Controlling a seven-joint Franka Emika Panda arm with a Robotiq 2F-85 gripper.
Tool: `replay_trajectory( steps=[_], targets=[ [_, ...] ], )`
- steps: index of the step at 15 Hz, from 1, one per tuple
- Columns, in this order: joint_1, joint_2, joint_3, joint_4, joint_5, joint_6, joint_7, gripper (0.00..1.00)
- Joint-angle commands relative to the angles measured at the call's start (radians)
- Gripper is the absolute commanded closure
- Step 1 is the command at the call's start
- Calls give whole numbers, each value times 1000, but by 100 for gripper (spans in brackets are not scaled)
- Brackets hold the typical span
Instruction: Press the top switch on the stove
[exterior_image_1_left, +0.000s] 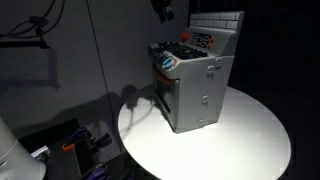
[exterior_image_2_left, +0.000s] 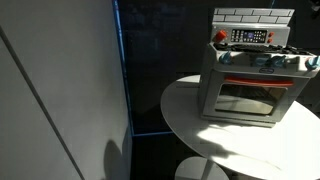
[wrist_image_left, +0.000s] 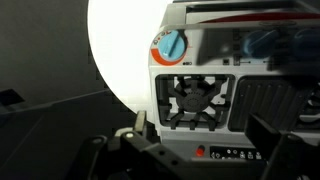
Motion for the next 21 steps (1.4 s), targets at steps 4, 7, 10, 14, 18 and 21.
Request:
replay_trajectory(
  steps=[4, 7, 10, 14, 18, 21],
  targets=[
    [1, 3, -1, 6, -2, -3, 8, 0],
    [1, 4, -1, 7, -2, -3, 9, 0],
    [-13, 25, 1, 19, -29, 26, 60, 0],
    [-29, 63, -8, 46, -49, 81, 125, 0],
    [-38, 119, -27, 87, -51, 115, 160, 0],
    [-34, 173, -42, 131, -55, 121, 175, 0]
  ],
)
